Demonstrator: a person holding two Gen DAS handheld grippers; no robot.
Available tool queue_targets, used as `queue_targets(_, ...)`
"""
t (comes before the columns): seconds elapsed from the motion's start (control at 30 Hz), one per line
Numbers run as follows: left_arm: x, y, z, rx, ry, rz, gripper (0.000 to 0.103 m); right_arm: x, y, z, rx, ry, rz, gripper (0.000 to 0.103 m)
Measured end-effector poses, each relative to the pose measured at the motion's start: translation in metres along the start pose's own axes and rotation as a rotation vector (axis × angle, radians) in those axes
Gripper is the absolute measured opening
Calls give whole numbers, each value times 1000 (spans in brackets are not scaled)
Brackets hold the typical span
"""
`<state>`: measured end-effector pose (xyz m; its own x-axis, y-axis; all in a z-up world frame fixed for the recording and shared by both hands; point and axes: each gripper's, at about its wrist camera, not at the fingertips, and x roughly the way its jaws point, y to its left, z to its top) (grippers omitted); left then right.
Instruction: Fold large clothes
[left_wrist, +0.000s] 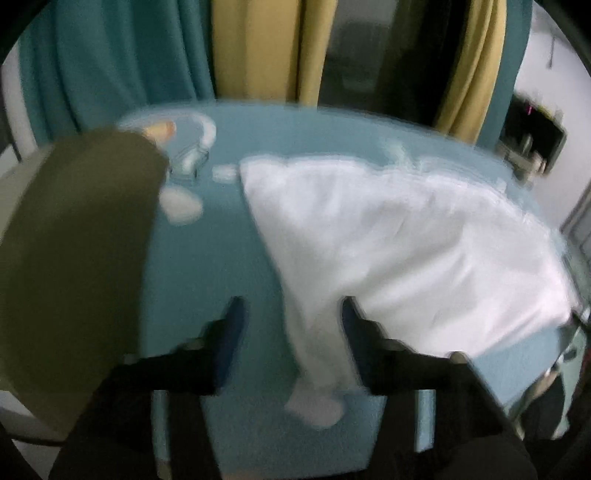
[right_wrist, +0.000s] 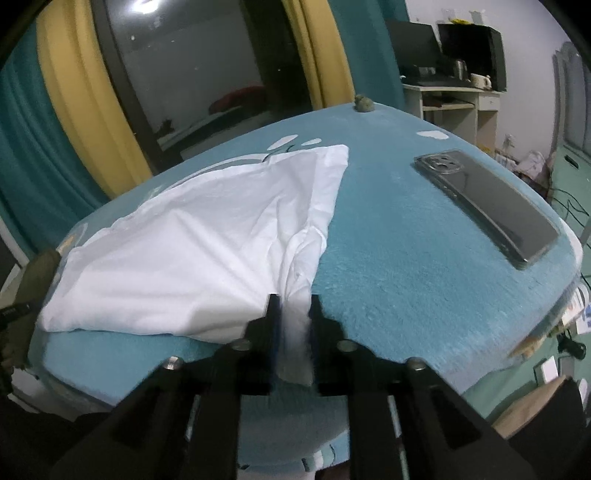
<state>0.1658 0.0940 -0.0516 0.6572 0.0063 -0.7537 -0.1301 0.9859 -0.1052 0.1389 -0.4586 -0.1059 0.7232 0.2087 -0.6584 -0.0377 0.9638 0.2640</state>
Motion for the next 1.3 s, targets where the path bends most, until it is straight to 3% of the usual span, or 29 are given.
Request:
queue_targets(0.03, -7, -5, 2, 3, -33, -14, 61, -3, -2, 0, 8, 4, 2, 45)
queue_targets(0.1, -15, -23, 11, 17, -88, -51, 62, -10, -7, -2, 37, -4, 31, 66)
queue_targets(0.13, -15, -32, 13, 19, -102, -72, 62, -13, -10, -2, 59, -14, 53, 69)
queue_targets(0.23, 7, -73, 20, 40, -60, -159, 63, -10, -13, -4, 114, 3, 112, 71)
queue_targets(0.33, 28, -110, 20, 97, -54, -223, 63, 0, -4, -5, 109, 6, 80, 75)
queue_targets(0.4, 43, -128, 15, 138, -30, -213, 63, 6, 1, -3, 118, -2, 84, 81)
queue_targets(0.53, 75, -151, 0, 206, 115, -183, 63, 14, 8, 2, 135, -2, 102, 83)
queue_targets(0.63, 67, -156, 5, 236, 104, -153, 63, 17, 11, 3, 134, -7, 98, 85)
queue_targets(0.87, 42, -171, 42, 225, -30, -244, 63, 19, 15, 5, 153, -12, 89, 87)
queue_targets(1.0, 78, -185, 41, 225, 35, -242, 63, 22, 18, 6, 146, -21, 81, 90)
queue_targets(1.07, 107, -190, 32, 213, 142, -244, 63, 24, 21, 7, 144, -20, 74, 92)
queue_targets(1.2, 111, -192, 26, 205, 119, -235, 63, 27, 23, 9, 163, -17, 82, 94)
queue_targets(1.3, 108, -189, 26, 173, 132, -255, 63, 33, 24, 11, 249, -31, 178, 94)
